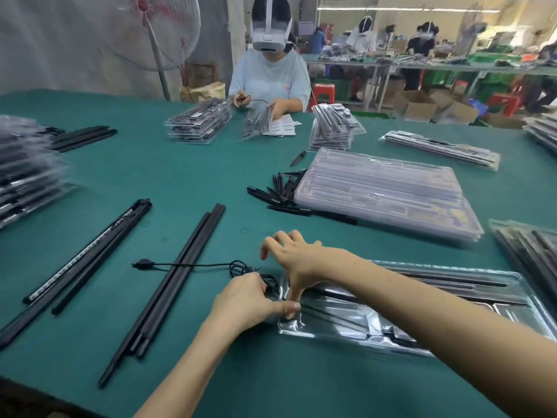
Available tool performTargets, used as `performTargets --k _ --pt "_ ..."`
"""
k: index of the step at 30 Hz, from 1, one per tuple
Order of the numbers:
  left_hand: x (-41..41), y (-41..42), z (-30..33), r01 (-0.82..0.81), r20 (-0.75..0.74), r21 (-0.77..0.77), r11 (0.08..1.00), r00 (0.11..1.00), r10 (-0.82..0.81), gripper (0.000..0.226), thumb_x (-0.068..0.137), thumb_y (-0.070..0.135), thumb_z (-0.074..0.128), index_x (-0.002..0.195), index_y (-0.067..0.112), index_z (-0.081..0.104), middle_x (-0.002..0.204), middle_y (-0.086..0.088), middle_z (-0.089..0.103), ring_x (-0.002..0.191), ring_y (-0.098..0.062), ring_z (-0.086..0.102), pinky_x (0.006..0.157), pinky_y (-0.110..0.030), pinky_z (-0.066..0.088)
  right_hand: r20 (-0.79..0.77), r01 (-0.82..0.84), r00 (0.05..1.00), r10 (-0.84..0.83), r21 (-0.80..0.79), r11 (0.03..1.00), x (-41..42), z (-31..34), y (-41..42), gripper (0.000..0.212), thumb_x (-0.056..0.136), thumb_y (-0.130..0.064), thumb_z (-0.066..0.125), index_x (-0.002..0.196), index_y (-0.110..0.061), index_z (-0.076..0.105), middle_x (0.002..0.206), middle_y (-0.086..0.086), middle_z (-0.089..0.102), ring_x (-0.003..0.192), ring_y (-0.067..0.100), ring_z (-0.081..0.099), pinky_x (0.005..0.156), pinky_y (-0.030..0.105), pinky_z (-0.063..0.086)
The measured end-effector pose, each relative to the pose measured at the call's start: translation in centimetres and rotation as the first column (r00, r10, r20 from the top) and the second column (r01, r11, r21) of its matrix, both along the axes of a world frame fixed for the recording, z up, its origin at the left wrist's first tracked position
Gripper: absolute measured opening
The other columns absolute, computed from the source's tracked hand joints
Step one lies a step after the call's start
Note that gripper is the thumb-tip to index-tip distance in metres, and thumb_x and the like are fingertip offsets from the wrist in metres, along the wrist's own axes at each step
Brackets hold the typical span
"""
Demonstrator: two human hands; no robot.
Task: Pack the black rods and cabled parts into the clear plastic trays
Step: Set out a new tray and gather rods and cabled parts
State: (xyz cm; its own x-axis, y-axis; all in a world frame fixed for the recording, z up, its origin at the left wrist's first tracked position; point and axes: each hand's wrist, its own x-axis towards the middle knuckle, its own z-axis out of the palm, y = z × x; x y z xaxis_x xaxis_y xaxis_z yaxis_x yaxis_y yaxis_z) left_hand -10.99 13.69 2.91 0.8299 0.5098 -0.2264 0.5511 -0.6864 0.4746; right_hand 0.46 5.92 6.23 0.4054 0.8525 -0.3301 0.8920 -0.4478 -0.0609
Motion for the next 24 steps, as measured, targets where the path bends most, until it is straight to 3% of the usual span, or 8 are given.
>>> performTargets --k 4,8,13,16,19,22,24 --pt "0.7 0.0 0.2 0.080 -0.073 0.084 0.993 0.995 -0.073 0.066 0.063 0.068 0.071 0.046 0.016 0.034 0.031 0.008 0.035 0.043 -0.012 0.036 0.044 -0.027 0.022 -0.045 0.034 0.998 -0.033 0.028 0.999 0.5 -0.8 -0.2 0.094 0.053 -0.037 0.091 0.126 -0.027 0.032 0.131 -0.001 0.031 0.121 0.023 0.027 0.086 0.055 0.041" --pt "0.4 0.1 0.0 0.066 -0.079 0.060 0.996 0.995 -0.061 0.060 0.064 0.073 0.066 0.052 0.018 0.045 0.046 0.008 0.050 0.039 -0.008 0.047 0.046 -0.024 0.032 -0.101 0.076 0.993 -0.068 0.082 0.994 1.1 -1.7 -0.4 0.085 0.056 -0.035 0.089 0.120 -0.027 0.035 0.128 -0.002 0.034 0.119 0.022 0.031 0.083 0.048 0.040" --pt "-1.3 -0.5 -0.9 0.063 0.097 0.001 0.998 0.993 -0.063 0.044 0.077 0.067 0.057 0.065 0.025 0.055 0.053 0.011 0.055 0.049 -0.004 0.051 0.052 -0.025 0.039 -0.209 0.067 0.977 -0.040 0.122 0.990 2.2 -2.1 -1.5 0.083 0.063 -0.040 0.085 0.128 -0.036 0.034 0.135 -0.005 0.029 0.126 0.019 0.026 0.099 0.051 0.033" --pt "-2.1 -0.3 -0.8 0.129 0.133 -0.186 0.974 0.986 -0.105 0.025 0.088 0.049 0.055 0.074 0.029 0.062 0.063 0.007 0.061 0.047 -0.007 0.055 0.050 -0.023 0.041 -0.347 0.063 0.938 -0.004 0.161 0.985 3.0 -1.7 -2.6 0.071 0.075 -0.048 0.075 0.135 -0.037 0.038 0.143 -0.005 0.030 0.132 0.013 0.026 0.112 0.042 0.022" --pt "-2.6 -0.2 -0.5 0.102 0.175 -0.426 0.899 0.984 -0.028 0.014 0.092 0.017 0.051 0.081 0.019 0.060 0.067 0.003 0.064 0.042 -0.018 0.059 0.042 -0.017 0.038 -0.655 0.254 0.754 -0.051 0.220 0.942 3.8 -0.8 -3.4 0.052 0.091 -0.034 0.061 0.138 -0.021 0.043 0.140 0.000 0.047 0.127 0.009 0.044 0.107 0.023 0.034" --pt "-2.7 -0.7 0.0 0.052 0.170 -0.600 0.798 0.983 0.064 0.018 0.093 0.026 0.056 0.083 0.011 0.056 0.071 0.000 0.068 0.047 -0.024 0.064 0.041 -0.019 0.041 -0.555 0.231 0.828 -0.079 0.209 0.950 4.0 -1.1 -4.0 0.056 0.086 -0.038 0.068 0.136 -0.026 0.047 0.131 -0.004 0.048 0.121 0.008 0.046 0.099 0.011 0.035" --pt "-2.4 -1.2 0.2 0.034 0.140 -0.634 0.772 0.988 0.072 0.029 0.088 0.037 0.063 0.089 0.009 0.053 0.074 -0.004 0.071 0.044 -0.021 0.063 0.041 -0.019 0.041 -0.475 0.222 0.875 -0.098 0.214 0.951 4.0 -1.7 -4.1 0.059 0.080 -0.043 0.072 0.133 -0.032 0.047 0.126 0.000 0.045 0.121 0.012 0.045 0.107 0.024 0.034"
